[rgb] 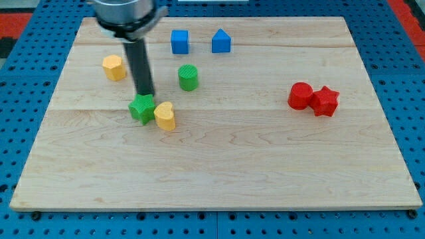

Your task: Move the green star to the left of the green circle

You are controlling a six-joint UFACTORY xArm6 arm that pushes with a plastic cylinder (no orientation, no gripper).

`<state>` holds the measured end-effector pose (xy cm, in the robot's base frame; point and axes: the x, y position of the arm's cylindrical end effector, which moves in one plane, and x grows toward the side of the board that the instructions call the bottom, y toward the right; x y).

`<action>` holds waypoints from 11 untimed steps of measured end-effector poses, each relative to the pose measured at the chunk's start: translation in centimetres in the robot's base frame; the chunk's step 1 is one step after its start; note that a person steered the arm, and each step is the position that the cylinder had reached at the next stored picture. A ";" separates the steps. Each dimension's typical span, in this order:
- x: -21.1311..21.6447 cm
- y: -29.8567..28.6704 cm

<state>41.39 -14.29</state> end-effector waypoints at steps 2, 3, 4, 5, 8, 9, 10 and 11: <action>5.9 -3.4; 8.0 -0.6; 6.5 0.5; 3.5 0.5; 0.0 1.6; -1.9 2.8; -2.7 5.4; -2.7 0.6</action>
